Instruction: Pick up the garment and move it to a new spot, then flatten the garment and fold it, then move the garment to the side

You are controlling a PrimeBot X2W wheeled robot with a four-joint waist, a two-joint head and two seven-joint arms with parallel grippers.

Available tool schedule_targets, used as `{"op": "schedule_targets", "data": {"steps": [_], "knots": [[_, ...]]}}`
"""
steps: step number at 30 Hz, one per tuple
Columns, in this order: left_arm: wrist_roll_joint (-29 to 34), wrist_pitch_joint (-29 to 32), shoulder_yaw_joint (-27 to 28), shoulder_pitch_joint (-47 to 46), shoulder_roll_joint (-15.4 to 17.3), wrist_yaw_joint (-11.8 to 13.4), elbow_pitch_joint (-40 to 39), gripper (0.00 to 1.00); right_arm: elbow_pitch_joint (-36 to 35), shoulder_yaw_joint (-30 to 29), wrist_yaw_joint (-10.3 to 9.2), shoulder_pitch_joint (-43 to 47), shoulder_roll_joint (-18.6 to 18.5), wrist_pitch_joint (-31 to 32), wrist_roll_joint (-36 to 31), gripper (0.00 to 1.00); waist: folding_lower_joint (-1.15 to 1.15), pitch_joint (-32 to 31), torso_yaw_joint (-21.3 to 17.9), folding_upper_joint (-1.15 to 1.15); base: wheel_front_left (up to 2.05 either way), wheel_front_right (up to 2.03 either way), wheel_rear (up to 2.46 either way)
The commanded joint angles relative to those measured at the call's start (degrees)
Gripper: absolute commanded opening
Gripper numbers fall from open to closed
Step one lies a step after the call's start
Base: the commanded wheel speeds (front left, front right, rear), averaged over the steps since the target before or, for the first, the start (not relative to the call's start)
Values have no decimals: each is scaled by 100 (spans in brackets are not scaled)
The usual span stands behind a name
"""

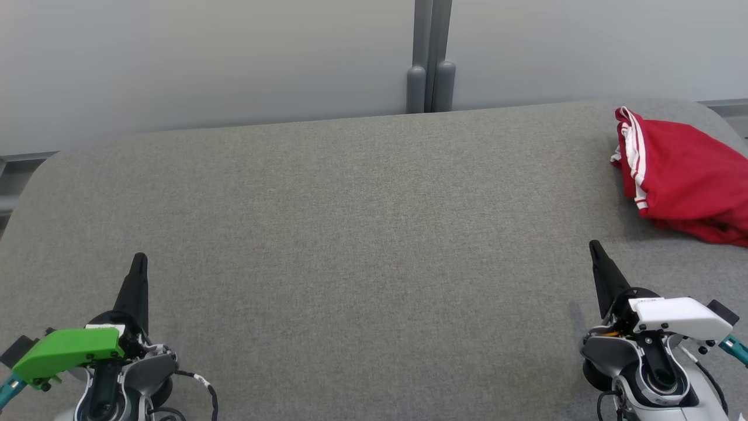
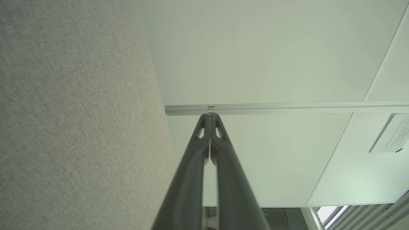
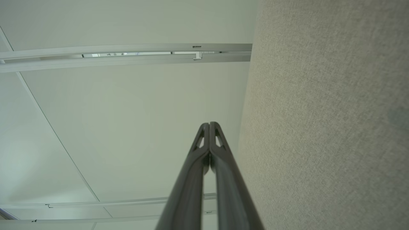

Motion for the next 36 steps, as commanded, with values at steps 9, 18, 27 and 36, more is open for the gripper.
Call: {"op": "schedule_targets", "data": {"steps": [9,18,27,36], "knots": [[-29,28,18,-84,-4,-16,14,0,10,-16,2,-41,-7,34,3,0,0,0,0,0,0,0,0],[-20,31,24,-84,-7,-16,13,0,10,-21,2,-41,-3,33,-4,0,0,0,0,0,0,0,0],[-12,36,30,-86,-11,-16,13,0,10,-25,2,-41,-1,35,-10,0,0,0,0,0,0,0,0],[-5,42,34,-87,-15,-16,13,0,10,-29,2,-41,2,39,-12,0,0,0,0,0,0,0,0]]}}
